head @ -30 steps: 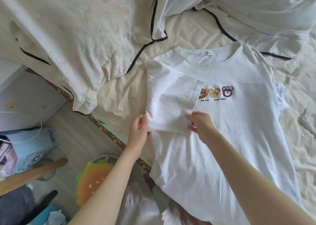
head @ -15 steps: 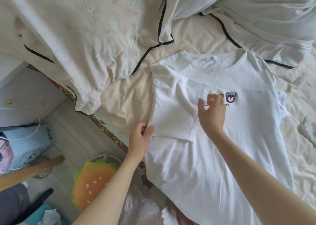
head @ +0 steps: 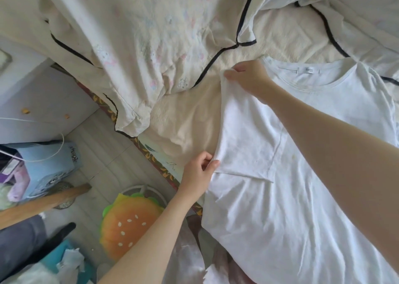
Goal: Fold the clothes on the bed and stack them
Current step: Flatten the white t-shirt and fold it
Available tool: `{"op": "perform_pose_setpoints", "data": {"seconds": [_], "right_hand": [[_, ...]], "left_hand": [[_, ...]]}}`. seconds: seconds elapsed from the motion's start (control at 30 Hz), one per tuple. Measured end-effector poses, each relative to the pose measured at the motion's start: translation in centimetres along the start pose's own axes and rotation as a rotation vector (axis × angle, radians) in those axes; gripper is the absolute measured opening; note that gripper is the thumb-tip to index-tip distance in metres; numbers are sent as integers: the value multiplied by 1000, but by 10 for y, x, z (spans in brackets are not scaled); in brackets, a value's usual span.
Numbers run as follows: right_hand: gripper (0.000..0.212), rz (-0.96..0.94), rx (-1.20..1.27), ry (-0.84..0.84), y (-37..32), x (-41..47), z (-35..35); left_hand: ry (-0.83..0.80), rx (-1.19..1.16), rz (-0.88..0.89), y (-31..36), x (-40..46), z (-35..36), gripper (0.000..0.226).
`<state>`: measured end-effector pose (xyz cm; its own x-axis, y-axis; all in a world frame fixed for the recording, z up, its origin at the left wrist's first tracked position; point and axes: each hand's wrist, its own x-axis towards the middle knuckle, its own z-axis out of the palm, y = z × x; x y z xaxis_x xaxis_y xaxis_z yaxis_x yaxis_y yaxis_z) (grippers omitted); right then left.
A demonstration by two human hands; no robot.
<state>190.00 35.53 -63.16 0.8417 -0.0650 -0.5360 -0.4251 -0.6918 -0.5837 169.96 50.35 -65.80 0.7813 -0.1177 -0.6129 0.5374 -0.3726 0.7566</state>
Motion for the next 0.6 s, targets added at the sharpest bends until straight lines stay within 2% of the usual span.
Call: {"op": "perform_pose_setpoints", "data": {"seconds": [0.07,0.13,0.2,0.27,0.4,0.5,0.57,0.6], "right_hand": [[35,-42,-2,-3,-9,4,3],[32,-98,-128,-2,-12,8,9],[25,-132,-206,10,-10,8,13],[27,-152,-227,38,-1,2,13],[31,-178,-226,286,33,-33,-4],[24,-13,-170,483,76,-73,-15],[26,260,-17,510,99,-95,-20],[27,413,91,467,108,-103,-20]], "left_hand": [[-10,11,21,-3,0,-2,19],[-5,24,34,-6,0,-3,20],[11,21,27,-7,-2,0,15],[33,11,0,-8,-4,6,12],[55,-50,-92,-11,-12,9,19],[54,-86,-96,-12,-18,6,14],[32,-28,-87,-9,-18,1,17],[44,48,-66,-6,-17,-1,18]]}}
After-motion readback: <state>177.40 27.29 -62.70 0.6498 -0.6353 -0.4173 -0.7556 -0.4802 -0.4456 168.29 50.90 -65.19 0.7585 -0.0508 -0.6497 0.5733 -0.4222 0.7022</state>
